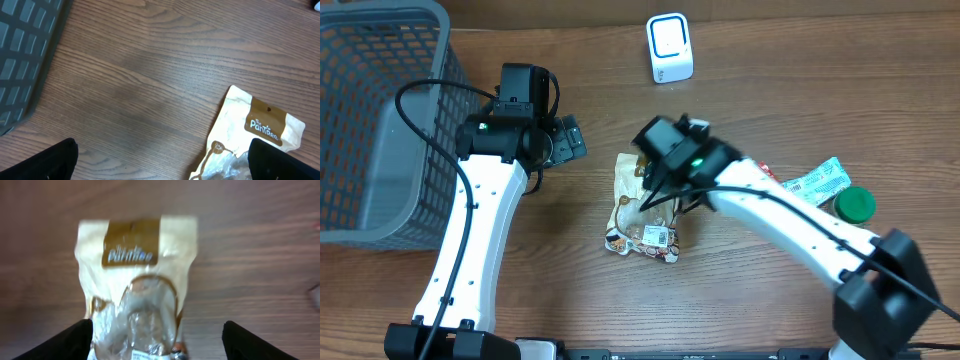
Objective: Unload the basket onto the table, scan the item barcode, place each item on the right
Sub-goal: 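Move the right gripper left over the PanTree bag and grasp it, then bring the left gripper to the PanTree bag's lower end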
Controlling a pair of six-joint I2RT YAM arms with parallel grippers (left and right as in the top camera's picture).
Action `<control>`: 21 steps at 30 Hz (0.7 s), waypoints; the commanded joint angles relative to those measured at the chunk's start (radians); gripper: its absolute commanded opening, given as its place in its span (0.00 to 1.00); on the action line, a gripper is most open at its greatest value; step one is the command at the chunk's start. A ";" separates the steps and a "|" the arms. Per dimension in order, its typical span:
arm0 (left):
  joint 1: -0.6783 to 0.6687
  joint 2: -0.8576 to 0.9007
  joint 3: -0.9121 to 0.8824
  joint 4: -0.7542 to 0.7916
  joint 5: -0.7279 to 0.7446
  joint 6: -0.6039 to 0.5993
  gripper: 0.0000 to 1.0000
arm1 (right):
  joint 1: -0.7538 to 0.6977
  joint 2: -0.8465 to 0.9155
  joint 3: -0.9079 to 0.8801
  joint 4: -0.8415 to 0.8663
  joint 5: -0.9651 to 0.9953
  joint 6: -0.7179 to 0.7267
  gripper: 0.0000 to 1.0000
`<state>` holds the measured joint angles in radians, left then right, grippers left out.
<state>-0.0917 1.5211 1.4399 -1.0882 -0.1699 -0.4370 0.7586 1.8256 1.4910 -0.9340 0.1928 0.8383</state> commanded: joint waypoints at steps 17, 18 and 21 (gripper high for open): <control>0.000 -0.005 0.008 0.033 0.055 -0.035 1.00 | -0.061 0.023 -0.076 0.066 -0.082 -0.088 0.88; 0.000 -0.005 0.008 0.056 0.082 -0.042 1.00 | -0.061 0.023 -0.076 0.064 -0.077 -0.089 0.90; 0.000 -0.005 0.008 0.071 0.140 -0.039 1.00 | -0.068 0.023 -0.076 0.048 -0.056 -0.117 0.91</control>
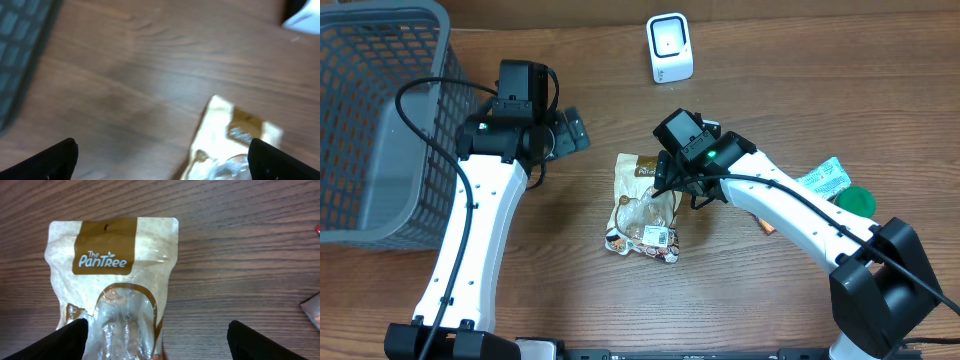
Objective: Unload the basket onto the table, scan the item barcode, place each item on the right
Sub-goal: 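Bring the left gripper to the PanTree bag's lower end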
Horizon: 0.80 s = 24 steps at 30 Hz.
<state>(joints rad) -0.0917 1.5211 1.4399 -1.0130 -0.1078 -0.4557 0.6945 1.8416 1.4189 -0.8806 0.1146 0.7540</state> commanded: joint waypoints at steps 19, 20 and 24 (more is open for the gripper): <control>-0.273 0.002 -0.421 0.060 0.311 -0.058 0.09 | -0.174 0.006 -0.004 -0.037 -0.184 -0.232 1.00; -0.296 0.004 -0.430 0.077 0.311 -0.077 0.11 | -0.175 0.006 -0.004 -0.037 -0.184 -0.232 1.00; -0.378 0.016 -0.435 0.129 0.310 -0.154 0.20 | -0.175 0.006 -0.004 -0.037 -0.184 -0.232 1.00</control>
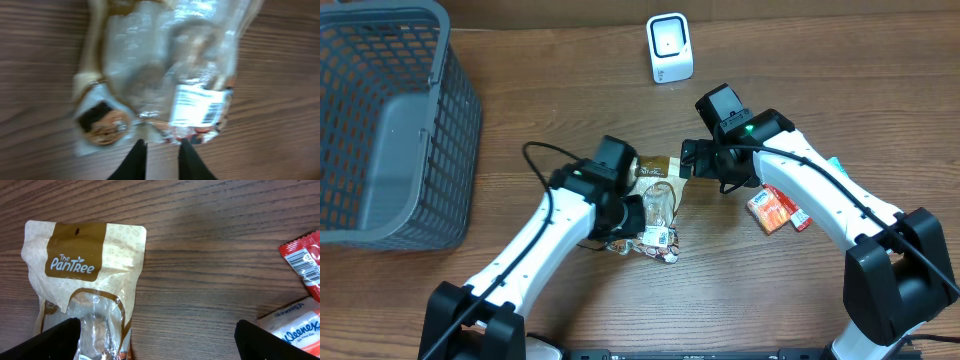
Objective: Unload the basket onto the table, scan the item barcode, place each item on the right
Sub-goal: 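Bring the left gripper to the PanTree bag's lower end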
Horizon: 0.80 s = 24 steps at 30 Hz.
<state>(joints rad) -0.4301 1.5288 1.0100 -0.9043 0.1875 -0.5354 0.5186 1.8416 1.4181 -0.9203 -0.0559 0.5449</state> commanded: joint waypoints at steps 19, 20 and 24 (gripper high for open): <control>-0.166 0.211 0.000 0.058 -0.135 -0.166 0.24 | 0.001 0.006 -0.003 0.002 -0.013 -0.023 1.00; -0.161 0.211 0.003 0.056 -0.137 -0.155 0.25 | 0.001 0.006 -0.003 0.002 -0.013 -0.023 1.00; -0.139 0.211 0.008 0.047 -0.174 -0.114 0.32 | 0.001 0.006 -0.003 0.002 -0.013 -0.023 1.00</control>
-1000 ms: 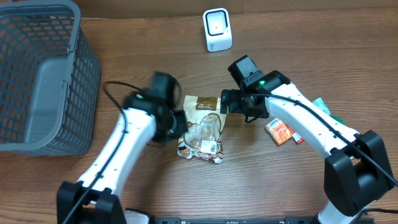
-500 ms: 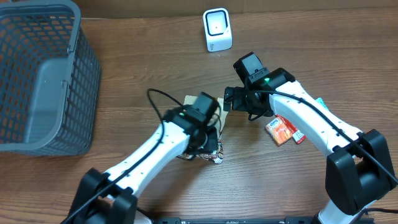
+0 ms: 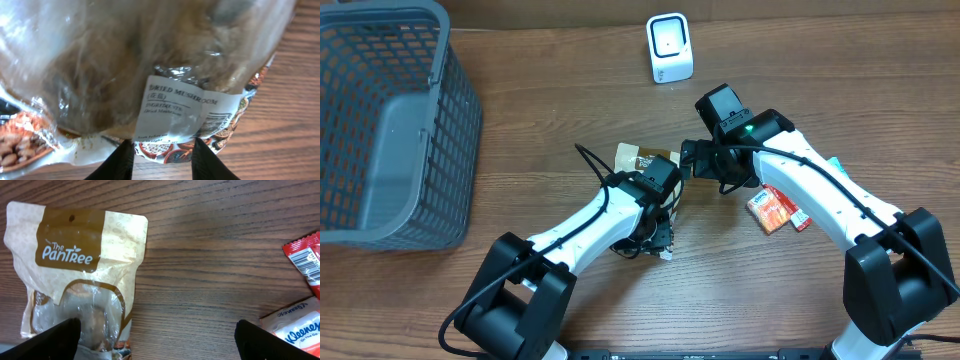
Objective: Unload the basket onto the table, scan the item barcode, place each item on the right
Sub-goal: 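Bring the left gripper to the PanTree bag's lower end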
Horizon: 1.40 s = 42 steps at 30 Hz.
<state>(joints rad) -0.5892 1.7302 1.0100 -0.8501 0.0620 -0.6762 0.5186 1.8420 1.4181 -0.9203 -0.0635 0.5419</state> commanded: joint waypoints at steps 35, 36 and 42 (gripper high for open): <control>0.117 0.010 0.285 -0.352 -0.245 0.037 0.81 | 0.001 0.006 -0.003 0.002 -0.006 -0.019 1.00; 0.117 0.010 0.269 -0.347 -0.246 0.025 0.81 | 0.001 0.006 -0.003 0.002 -0.006 -0.019 1.00; 0.138 0.010 0.175 -0.292 -0.264 0.021 0.80 | 0.001 0.006 -0.003 0.002 -0.006 -0.019 1.00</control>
<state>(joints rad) -0.4721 1.7340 1.2224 -1.1618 -0.1947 -0.6327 0.5186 1.8420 1.4181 -0.9199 -0.0639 0.5419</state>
